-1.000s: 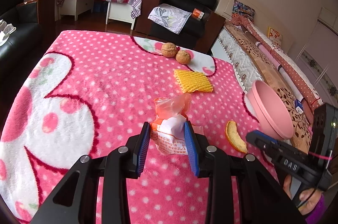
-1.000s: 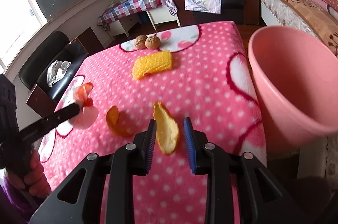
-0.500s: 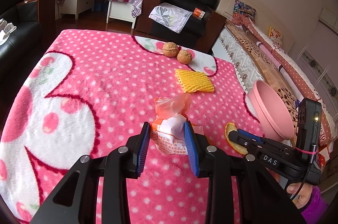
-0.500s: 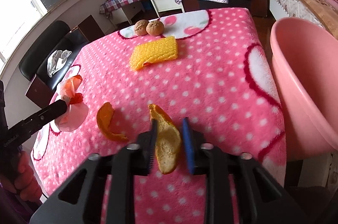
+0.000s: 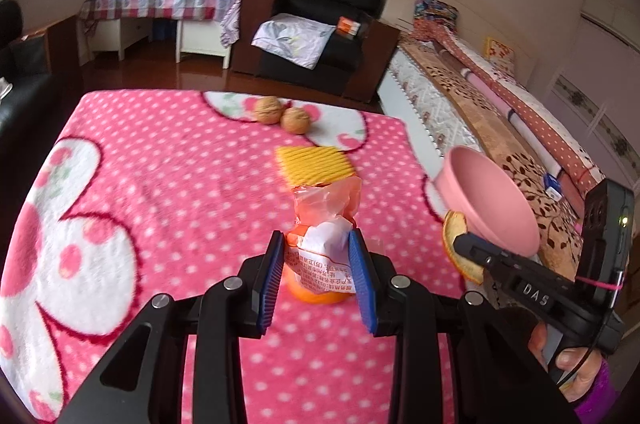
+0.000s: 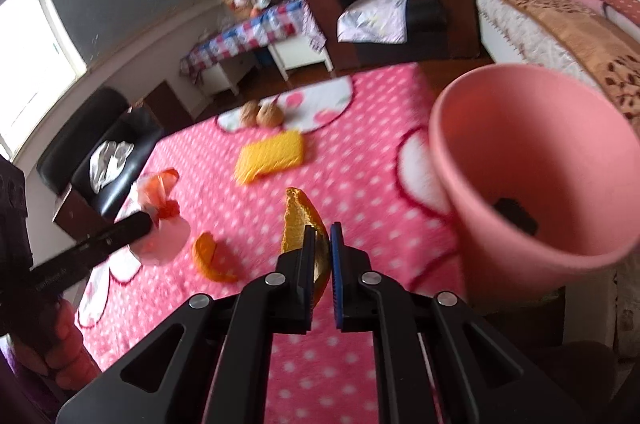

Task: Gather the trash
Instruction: 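Carry the white bag and orange peel over the pink bucket with both tools, then open both tools to drop the bag and peel into the bucket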

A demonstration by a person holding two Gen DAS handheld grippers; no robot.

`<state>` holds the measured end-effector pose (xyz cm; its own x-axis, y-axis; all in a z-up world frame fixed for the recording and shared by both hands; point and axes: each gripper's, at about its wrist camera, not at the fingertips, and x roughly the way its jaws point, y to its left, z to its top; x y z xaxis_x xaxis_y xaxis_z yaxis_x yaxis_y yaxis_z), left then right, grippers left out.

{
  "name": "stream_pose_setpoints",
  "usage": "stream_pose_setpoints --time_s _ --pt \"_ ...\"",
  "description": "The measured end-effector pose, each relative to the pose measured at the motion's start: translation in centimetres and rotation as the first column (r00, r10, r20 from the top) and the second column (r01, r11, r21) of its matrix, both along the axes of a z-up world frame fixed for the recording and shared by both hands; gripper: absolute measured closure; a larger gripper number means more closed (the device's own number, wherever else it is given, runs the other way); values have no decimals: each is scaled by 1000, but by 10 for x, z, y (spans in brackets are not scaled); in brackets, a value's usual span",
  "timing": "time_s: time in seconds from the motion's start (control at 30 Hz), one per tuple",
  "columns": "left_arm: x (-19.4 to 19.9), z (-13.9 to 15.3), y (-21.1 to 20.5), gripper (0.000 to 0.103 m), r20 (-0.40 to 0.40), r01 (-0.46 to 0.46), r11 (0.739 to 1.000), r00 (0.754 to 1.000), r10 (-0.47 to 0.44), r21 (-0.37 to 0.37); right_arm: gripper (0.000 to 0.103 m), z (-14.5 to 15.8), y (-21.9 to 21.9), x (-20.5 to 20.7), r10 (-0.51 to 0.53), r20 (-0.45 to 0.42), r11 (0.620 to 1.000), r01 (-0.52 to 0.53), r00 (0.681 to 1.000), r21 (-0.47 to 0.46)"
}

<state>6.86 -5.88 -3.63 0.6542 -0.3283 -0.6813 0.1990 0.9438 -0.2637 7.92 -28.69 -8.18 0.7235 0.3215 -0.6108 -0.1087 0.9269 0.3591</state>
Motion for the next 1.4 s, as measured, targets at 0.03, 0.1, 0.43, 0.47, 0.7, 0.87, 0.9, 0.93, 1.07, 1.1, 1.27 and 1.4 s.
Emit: stream_pose_setpoints --time_s 0.03,0.1,0.43,0.47,0.7,0.87,0.9,0.93,1.07,1.1,1.27,1.4 --pt "1 2 -7 71 5 14 1000 1000 -14 4 95 2 -5 -2 -13 7 1000 13 1000 2" --pt "2 6 -21 71 15 41 999 999 -41 12 95 7 -20 -5 -52 26 999 52 998 8" --pt "14 24 -95 71 55 162 987 985 -163 20 95 11 -91 -13 -229 55 973 227 972 41" --pt "15 26 -106 71 61 180 983 982 -181 23 95 10 -99 -14 -244 55 969 241 968 48" --pt "21 28 -159 71 74 260 965 962 -262 37 95 6 -126 -16 -301 61 953 297 952 59" --pt "28 23 -190 71 55 305 951 950 -307 46 95 -2 -142 -16 -328 47 943 324 944 75" --pt "29 20 -195 71 51 313 948 948 -315 52 95 -3 -143 -16 -331 45 942 327 943 76" --pt "31 19 -199 71 48 317 947 946 -319 56 95 -4 -146 -16 -335 43 940 332 941 79" --pt "35 13 -211 71 34 327 943 944 -330 60 95 -8 -152 -13 -346 33 936 343 937 85" --pt "37 11 -213 71 29 328 943 944 -330 61 95 -9 -154 -13 -349 31 935 345 937 86" --pt "44 3 -226 71 10 330 941 943 -332 80 95 -12 -159 -11 -356 30 932 353 934 87" --pt "48 -4 -232 70 -6 331 939 943 -332 91 95 -12 -161 -9 -363 32 930 359 931 83"
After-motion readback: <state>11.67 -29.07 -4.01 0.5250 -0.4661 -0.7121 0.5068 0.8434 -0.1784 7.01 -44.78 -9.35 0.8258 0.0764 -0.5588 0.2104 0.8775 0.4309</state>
